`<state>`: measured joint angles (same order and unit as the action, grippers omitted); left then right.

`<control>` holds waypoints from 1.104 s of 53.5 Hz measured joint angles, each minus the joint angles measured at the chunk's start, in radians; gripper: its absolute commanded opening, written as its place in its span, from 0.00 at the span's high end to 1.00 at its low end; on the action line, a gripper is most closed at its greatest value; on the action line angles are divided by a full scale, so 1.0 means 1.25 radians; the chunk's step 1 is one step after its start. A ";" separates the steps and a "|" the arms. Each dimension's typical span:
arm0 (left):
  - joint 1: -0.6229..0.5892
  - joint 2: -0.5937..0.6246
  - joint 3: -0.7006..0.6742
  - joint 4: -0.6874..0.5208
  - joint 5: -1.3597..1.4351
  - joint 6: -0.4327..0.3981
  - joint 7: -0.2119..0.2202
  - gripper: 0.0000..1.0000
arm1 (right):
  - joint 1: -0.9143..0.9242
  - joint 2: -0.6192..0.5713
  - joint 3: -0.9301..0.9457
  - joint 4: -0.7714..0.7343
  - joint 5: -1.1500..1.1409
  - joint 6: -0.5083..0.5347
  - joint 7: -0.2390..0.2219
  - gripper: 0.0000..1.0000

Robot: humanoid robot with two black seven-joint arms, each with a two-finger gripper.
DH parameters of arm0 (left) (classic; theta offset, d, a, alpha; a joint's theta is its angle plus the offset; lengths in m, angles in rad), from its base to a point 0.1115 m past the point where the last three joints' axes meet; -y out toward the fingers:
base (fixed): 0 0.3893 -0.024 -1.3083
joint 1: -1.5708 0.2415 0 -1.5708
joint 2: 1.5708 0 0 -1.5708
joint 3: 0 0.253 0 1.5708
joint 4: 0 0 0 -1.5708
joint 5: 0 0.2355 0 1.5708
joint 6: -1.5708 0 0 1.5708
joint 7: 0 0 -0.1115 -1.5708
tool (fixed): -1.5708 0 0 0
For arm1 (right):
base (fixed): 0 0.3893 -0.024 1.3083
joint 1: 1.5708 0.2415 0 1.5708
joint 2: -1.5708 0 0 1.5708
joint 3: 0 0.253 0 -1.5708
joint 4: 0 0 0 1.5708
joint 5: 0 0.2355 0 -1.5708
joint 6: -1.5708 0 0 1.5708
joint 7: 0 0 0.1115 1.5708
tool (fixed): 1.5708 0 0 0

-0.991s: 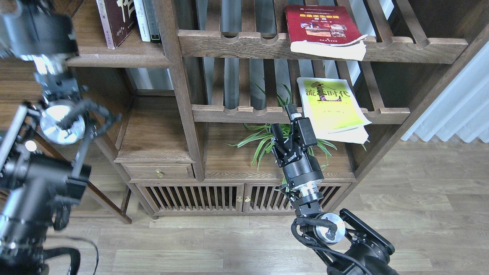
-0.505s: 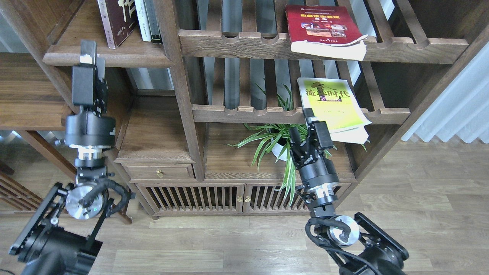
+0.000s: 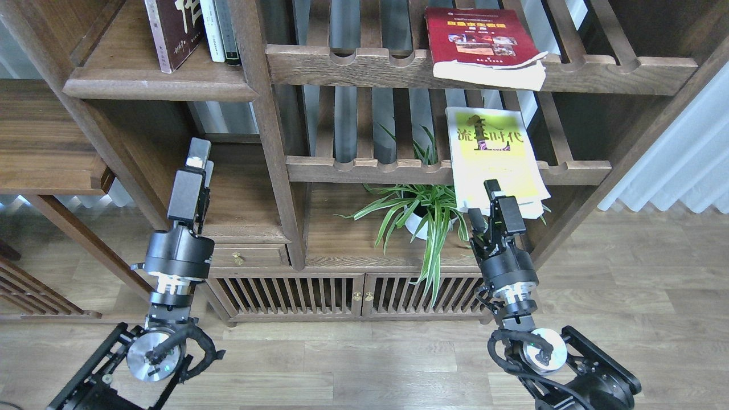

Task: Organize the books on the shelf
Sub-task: 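Hook the yellow book's lower edge with the right gripper and pull it out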

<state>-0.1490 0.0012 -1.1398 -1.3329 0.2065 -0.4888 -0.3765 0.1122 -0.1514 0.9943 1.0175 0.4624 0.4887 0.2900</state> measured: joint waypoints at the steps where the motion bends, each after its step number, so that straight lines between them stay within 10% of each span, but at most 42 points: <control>1: 0.001 0.000 0.000 0.000 0.000 0.000 0.000 0.00 | 0.000 -0.001 0.000 0.000 0.000 0.000 0.000 0.01; 59: 0.031 0.026 0.031 0.017 0.003 0.000 0.003 0.00 | 0.155 0.008 0.007 -0.137 0.043 0.000 -0.015 0.08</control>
<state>-0.1102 0.0337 -1.1015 -1.3115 0.2101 -0.4888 -0.3729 0.3062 -0.1411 1.0028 0.8467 0.5165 0.4883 0.2712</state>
